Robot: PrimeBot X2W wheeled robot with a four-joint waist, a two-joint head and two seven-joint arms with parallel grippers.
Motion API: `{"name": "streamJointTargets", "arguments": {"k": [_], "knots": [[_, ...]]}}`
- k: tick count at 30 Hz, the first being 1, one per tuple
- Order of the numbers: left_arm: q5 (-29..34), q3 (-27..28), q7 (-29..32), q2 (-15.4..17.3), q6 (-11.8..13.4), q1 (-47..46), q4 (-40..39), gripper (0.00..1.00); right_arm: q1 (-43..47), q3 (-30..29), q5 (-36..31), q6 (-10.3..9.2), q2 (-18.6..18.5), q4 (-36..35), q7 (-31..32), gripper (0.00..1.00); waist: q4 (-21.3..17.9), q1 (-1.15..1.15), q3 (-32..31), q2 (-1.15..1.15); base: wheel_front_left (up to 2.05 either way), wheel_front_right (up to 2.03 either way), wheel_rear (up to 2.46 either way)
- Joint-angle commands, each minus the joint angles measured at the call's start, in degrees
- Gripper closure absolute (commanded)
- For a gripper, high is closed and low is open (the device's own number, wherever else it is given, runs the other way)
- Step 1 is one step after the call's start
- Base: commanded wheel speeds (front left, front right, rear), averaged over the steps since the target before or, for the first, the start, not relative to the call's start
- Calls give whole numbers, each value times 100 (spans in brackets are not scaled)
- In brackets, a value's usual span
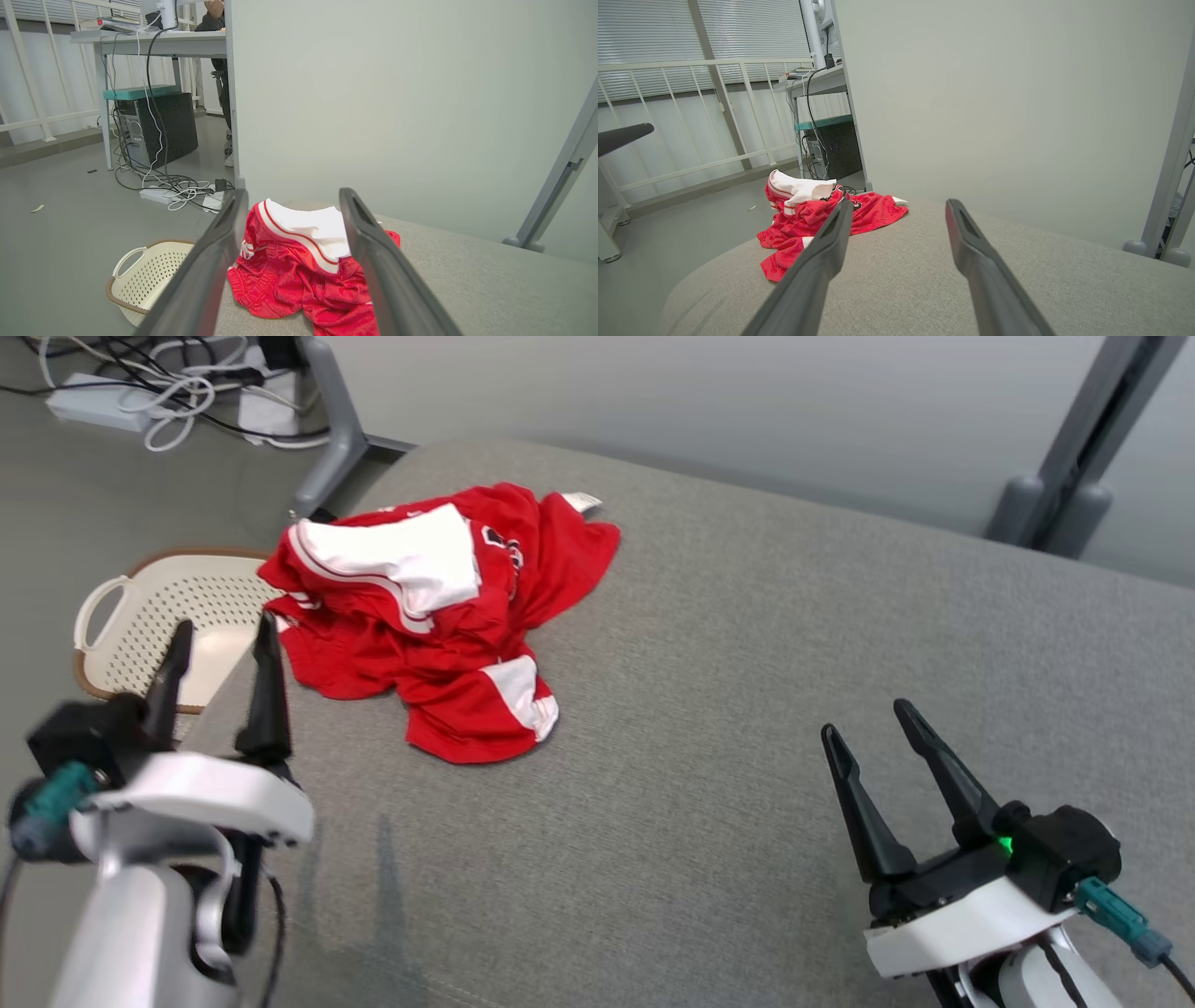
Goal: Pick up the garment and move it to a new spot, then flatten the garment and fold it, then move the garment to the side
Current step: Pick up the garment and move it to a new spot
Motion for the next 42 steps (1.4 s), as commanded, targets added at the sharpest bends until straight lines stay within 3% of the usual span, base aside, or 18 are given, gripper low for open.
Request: {"name": "streamJointTargets", "arguments": {"k": [1,13,21,32,33,34,35,36,42], "knots": [[-51,69,136,105,24,-229,-19,0,-87,-21,-12,9,-66,-42,-27,0,-183,0,236,0,0,0,0],[-443,626,1302,820,183,-1452,525,0,-609,-149,-25,9,-231,-299,-27,0,-945,0,1186,0,0,0,0],[-679,1035,1854,1338,403,-2379,1839,0,-925,-161,-20,9,-270,-453,-27,0,-1449,0,1710,0,0,0,0],[-935,1356,2504,1753,764,-3030,3445,0,-1036,-209,41,9,-308,-451,-27,0,-1855,0,2047,0,0,0,0],[-942,1341,2570,1782,771,-3037,3544,12,-1045,-203,46,9,-308,-447,-27,0,-1875,0,2051,0,0,0,0],[-938,1325,2616,1818,755,-3036,3609,53,-1059,-215,42,9,-304,-453,-27,0,-1892,0,2051,0,0,0,0],[-931,1314,2633,1857,732,-3042,3661,83,-1074,-223,42,9,-297,-458,-27,0,-1907,0,2044,0,0,0,0],[-937,1320,2601,1885,707,-3037,3684,100,-1070,-229,44,9,-291,-450,-27,0,-1916,0,2019,0,0,0,0],[-906,1271,2393,1957,601,-2980,3600,100,-924,-250,2,9,-197,-431,-27,0,-1902,0,1837,0,0,0,0]]}}
